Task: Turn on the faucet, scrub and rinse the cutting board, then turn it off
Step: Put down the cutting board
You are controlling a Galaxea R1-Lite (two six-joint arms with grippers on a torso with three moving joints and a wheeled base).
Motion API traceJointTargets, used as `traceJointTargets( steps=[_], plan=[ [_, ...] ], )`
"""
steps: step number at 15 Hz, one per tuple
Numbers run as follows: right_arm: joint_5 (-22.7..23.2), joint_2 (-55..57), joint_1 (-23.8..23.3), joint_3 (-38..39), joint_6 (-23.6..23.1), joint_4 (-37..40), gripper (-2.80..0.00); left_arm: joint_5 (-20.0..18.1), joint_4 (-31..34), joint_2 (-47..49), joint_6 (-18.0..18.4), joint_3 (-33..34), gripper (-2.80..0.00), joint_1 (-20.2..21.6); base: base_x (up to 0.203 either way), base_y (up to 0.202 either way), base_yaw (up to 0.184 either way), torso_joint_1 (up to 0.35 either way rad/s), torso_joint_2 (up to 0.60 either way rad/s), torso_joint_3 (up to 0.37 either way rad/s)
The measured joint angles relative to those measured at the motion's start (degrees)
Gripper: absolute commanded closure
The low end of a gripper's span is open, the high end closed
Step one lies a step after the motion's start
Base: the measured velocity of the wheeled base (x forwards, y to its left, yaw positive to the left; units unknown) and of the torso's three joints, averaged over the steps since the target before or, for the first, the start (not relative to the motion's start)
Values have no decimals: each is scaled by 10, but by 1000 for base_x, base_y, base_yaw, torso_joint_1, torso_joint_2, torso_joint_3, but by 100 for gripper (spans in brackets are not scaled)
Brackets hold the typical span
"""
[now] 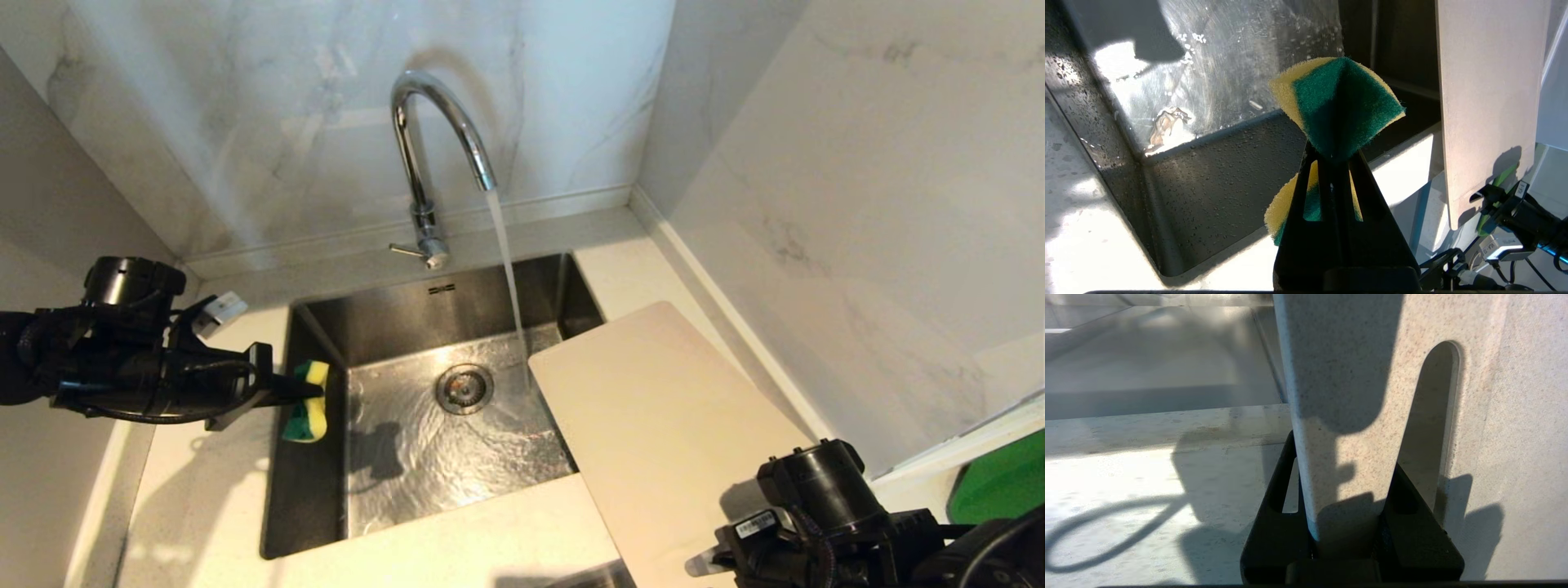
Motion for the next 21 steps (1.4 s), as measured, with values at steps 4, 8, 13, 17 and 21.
traceJointTargets(
  steps=[4, 8, 13, 17, 21],
  plan=[
    [1, -12, -8, 17, 39, 11, 0, 0, 0, 0, 0, 1, 0, 0, 0, 0, 0, 0, 0, 0],
    [26, -16, -12, 9, 68, 11, 0, 0, 0, 0, 0, 1, 0, -1, 0, 0, 0, 0, 0, 0],
    [62, -7, -24, -9, 89, 10, 0, 0, 0, 0, 0, 1, 0, -1, 0, 0, 0, 0, 0, 0],
    [63, 7, -23, -6, 94, 12, 0, 0, 0, 1, 0, 1, 0, 0, 0, 0, 0, 0, 0, 0],
    [64, 25, -12, -8, 102, 13, 0, 0, 0, 3, 0, 1, 0, -1, 0, 0, 0, 0, 0, 0]
  ],
)
